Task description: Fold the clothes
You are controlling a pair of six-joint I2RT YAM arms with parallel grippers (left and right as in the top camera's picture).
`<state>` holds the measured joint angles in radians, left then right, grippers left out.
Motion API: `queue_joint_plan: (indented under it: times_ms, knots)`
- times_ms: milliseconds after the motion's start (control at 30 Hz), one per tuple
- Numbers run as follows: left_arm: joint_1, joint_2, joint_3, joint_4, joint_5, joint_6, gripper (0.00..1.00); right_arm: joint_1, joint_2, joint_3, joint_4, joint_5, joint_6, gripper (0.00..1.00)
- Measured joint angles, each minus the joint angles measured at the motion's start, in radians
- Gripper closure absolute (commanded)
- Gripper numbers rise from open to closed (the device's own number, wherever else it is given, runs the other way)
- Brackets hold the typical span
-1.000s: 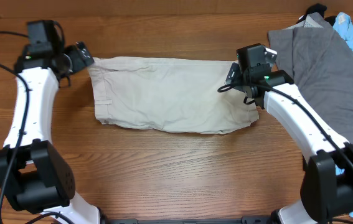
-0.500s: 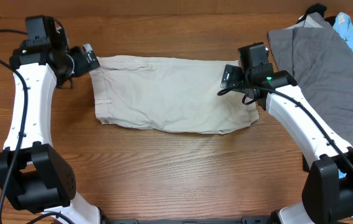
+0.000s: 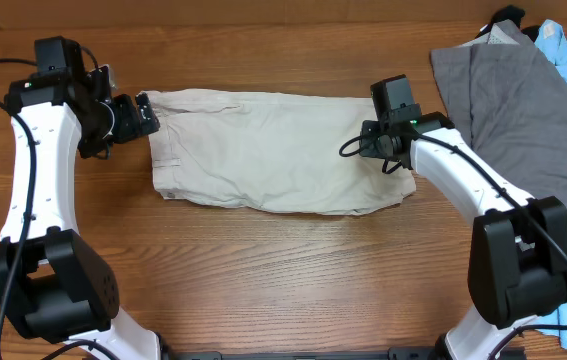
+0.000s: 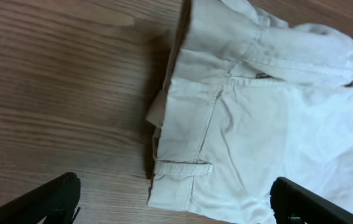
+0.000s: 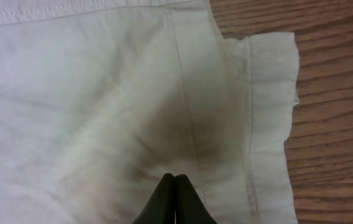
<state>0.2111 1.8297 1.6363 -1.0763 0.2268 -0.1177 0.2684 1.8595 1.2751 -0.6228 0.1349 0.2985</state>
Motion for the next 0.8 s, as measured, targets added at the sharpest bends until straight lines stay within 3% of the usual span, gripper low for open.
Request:
queue_joint_plan:
  times_ms: [133,500,800]
  knots:
    - [0.000,0.027,0.000,0.010,0.014,0.052,0.00,0.000,0.016,0.000,0.000,-0.013,-0.003,0.96]
    - [0.000,0.337,0.002,0.084,0.172,0.178,0.00,0.000,0.019,0.000,-0.063,-0.029,-0.004,0.94]
    - [-0.023,0.380,0.011,0.191,0.256,0.207,0.00,0.000,0.019,0.000,-0.074,-0.031,-0.004,0.93]
